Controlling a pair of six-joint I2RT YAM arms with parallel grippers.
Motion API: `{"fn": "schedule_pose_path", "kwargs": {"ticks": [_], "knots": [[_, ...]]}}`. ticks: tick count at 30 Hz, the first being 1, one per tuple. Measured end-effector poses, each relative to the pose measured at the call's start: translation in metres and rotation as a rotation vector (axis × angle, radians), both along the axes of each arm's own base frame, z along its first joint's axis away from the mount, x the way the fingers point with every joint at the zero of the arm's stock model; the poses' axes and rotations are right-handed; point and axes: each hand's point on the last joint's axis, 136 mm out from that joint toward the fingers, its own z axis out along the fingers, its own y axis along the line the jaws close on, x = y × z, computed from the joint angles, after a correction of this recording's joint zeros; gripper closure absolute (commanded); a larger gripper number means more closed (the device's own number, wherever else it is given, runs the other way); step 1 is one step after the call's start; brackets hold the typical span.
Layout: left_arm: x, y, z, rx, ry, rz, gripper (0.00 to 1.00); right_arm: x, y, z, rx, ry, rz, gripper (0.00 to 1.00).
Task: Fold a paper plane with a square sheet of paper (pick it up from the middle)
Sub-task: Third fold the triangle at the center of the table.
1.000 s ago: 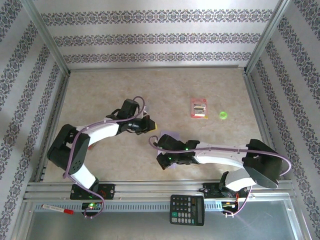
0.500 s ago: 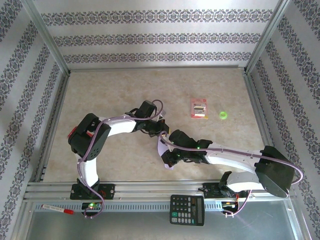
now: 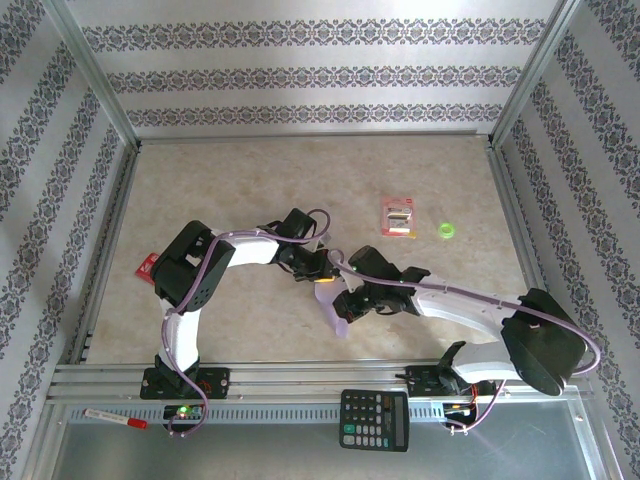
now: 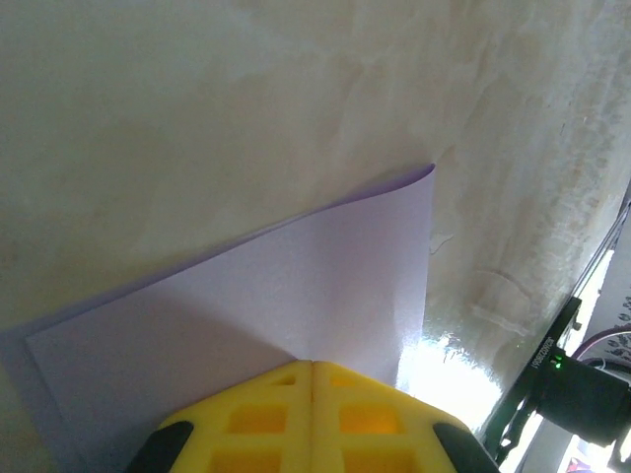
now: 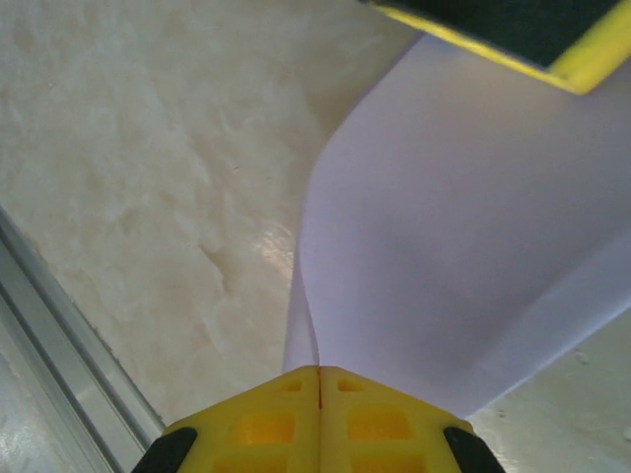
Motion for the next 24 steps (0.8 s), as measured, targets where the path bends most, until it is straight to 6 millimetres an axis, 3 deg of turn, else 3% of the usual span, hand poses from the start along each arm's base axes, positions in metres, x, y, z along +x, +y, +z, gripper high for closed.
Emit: {"fn": "schedule_pose_path", "kwargs": {"ticks": [8, 24], "knots": [[0.0, 0.0, 0.0, 0.001, -0.009, -0.007, 1.0, 0.017, -0.009, -0.006, -0.044, 0.023, -0.021, 1.0], [0.0, 0.001, -0.001, 0.002, -0.009, -0.007, 1.0, 0.029, -0.015, -0.021, -0.145, 0.035, -0.006, 1.0]]}}
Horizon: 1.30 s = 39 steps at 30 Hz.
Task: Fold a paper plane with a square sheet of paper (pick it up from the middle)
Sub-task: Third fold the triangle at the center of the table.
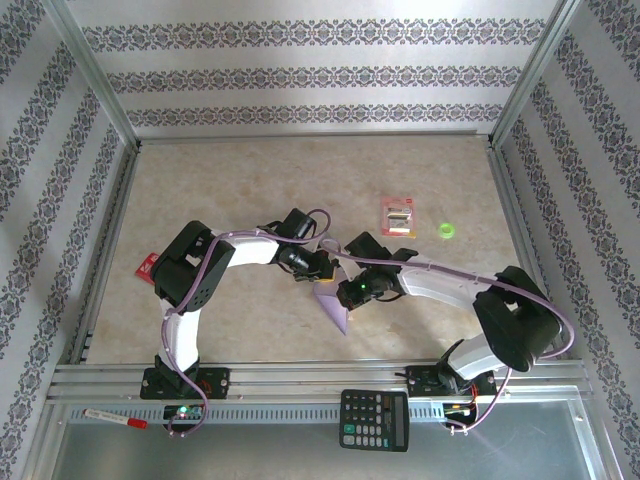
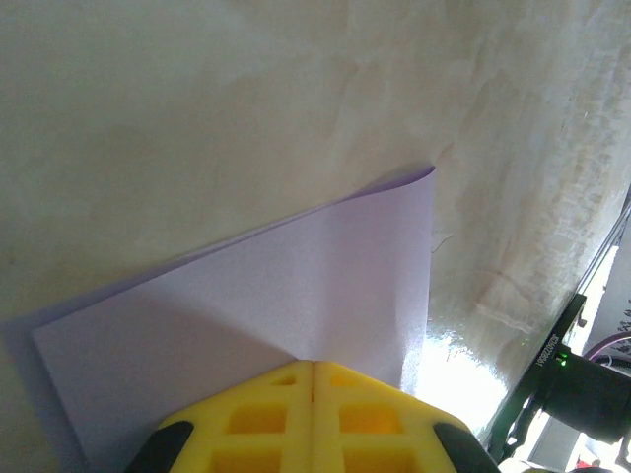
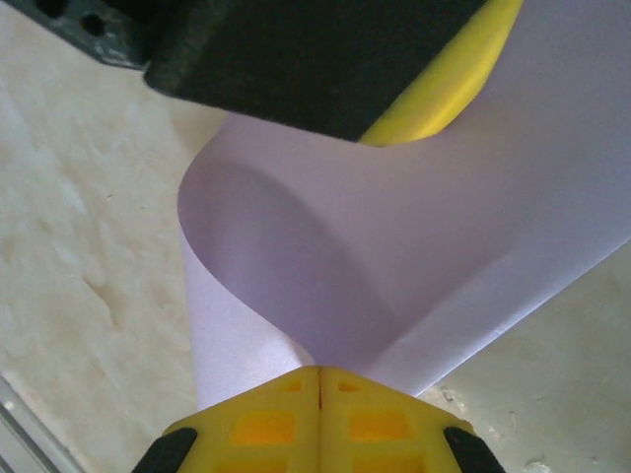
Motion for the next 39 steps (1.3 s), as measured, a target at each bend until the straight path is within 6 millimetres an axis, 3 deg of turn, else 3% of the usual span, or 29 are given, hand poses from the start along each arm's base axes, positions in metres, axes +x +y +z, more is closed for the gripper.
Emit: {"fn": "schedule_pose_path", "kwargs": {"ticks": [9, 39], "knots": [[0.0, 0.0, 0.0, 0.0, 0.0, 0.0, 1.0, 0.003, -0.008, -0.01, -0.046, 0.017, -0.021, 1.0], [0.0, 0.0, 0.0, 0.0, 0.0, 0.0, 1.0, 0.005, -0.007, -0.021, -0.062, 0.035, -0.033, 1.0]]}}
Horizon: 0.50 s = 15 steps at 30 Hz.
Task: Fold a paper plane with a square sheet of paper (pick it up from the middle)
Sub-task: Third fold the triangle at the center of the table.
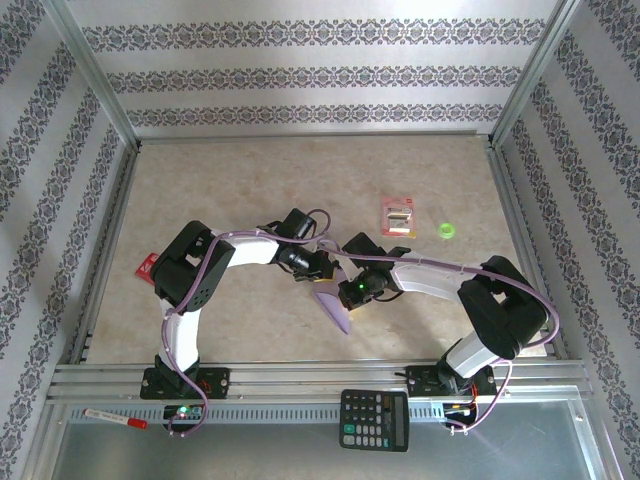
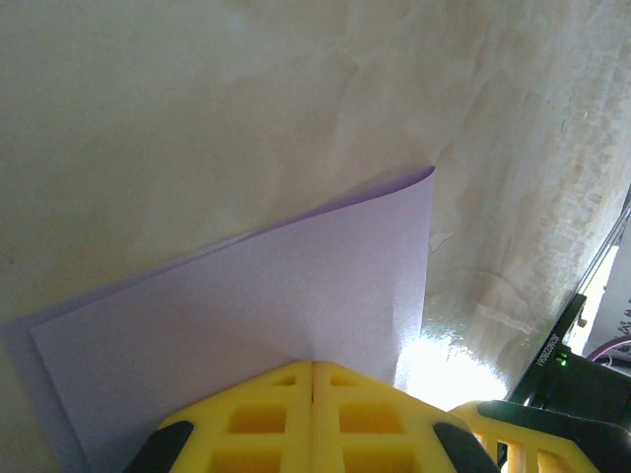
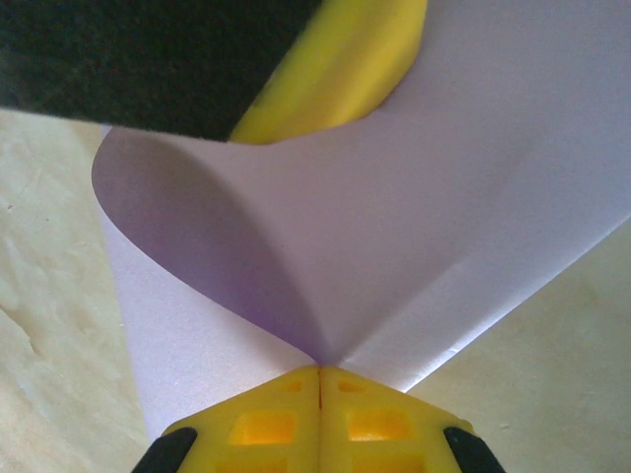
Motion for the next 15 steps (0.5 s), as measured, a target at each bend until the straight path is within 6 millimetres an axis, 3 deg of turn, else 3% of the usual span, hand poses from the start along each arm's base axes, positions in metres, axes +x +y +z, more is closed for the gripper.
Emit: {"fn": "schedule_pose_path", "kwargs": {"ticks": [15], "knots": [[0.0008, 0.0006, 0.0, 0.004, -0.007, 0.0, 1.0, -0.0031, -0.0026, -0.0036, 0.005, 0.01, -0.031, 1.0]]}}
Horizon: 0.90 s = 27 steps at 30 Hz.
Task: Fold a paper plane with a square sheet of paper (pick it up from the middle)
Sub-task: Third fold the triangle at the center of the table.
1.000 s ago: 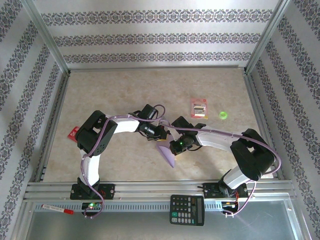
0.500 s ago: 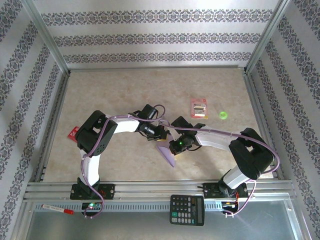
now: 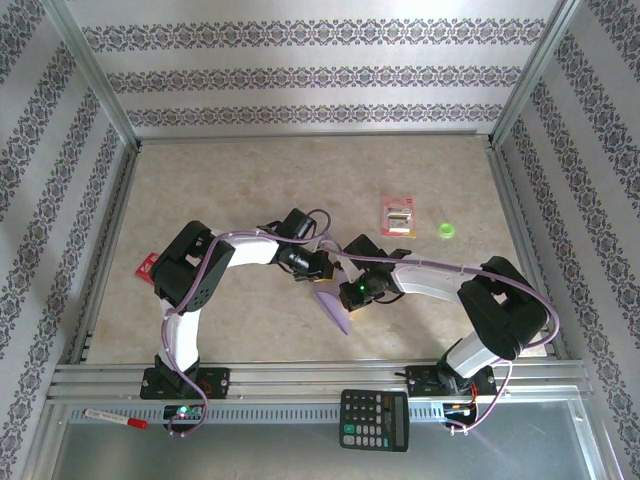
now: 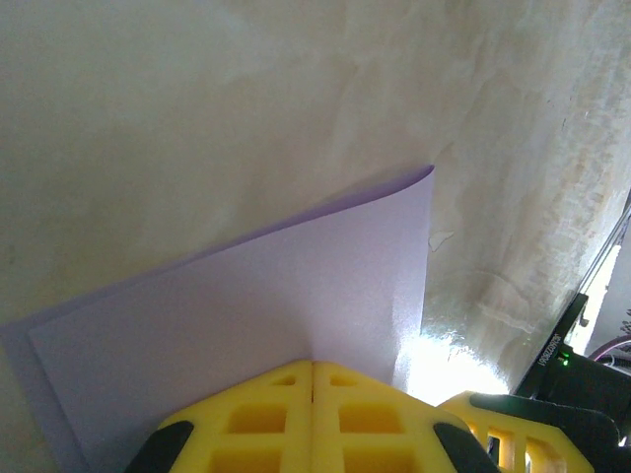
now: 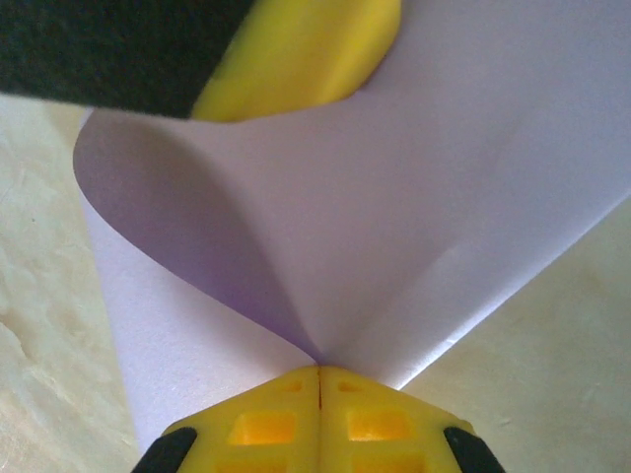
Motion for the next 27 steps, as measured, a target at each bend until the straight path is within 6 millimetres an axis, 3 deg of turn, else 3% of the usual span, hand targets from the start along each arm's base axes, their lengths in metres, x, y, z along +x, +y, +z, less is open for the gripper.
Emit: {"fn": "schedule_pose_path", "kwargs": {"ticks": [8, 19, 23, 27], "knots": [[0.0, 0.0, 0.0, 0.001, 0.0, 0.0, 1.0, -0.001, 0.0, 0.0, 0.004, 0.003, -0.013, 1.0], [0.003, 0.004, 0.002, 0.03, -0.008, 0.018, 0.88, 0.001, 0.002, -0.001, 0.018, 0.001, -0.035, 1.0], [0.01, 0.005, 0.016, 0.019, -0.035, 0.029, 0.79, 0.0, 0.002, -0.001, 0.026, 0.001, -0.044, 1.0], [0.026, 0.014, 0.042, -0.005, -0.094, 0.072, 0.75, 0.0, 0.004, -0.001, 0.029, 0.002, -0.052, 1.0]]}}
